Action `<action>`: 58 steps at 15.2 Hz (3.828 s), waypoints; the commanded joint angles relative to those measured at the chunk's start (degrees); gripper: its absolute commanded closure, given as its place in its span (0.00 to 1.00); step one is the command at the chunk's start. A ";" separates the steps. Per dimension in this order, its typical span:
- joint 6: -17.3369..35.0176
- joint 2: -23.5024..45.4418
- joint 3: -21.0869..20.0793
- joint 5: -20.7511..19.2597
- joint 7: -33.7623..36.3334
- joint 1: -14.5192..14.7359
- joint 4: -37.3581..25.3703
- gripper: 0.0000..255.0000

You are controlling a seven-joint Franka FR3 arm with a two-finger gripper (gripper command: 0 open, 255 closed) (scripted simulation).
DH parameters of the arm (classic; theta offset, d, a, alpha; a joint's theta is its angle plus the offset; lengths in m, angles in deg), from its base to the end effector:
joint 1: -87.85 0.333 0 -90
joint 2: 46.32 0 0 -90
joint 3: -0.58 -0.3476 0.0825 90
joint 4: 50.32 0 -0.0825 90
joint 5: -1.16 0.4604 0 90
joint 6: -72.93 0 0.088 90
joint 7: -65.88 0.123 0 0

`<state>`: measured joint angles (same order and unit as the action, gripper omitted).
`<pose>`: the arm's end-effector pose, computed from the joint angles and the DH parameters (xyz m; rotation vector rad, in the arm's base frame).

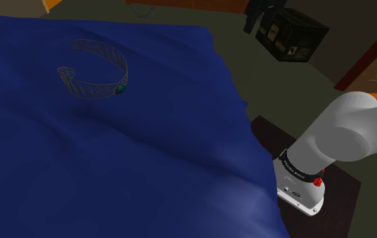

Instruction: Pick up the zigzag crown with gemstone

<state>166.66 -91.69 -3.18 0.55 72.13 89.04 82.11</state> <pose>0.3665 0.0372 0.6293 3.0885 -0.0609 0.1855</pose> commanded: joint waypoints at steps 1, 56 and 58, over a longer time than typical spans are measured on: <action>0.00 0.00 0.00 0.00 0.00 0.00 0.00 0.00; 8.75 58.28 -22.85 -5.61 36.37 7.47 -44.37 1.00; 7.16 58.40 -22.89 -5.64 36.36 7.59 -46.07 1.00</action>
<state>174.54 -33.07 -26.02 -5.19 108.50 96.61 36.55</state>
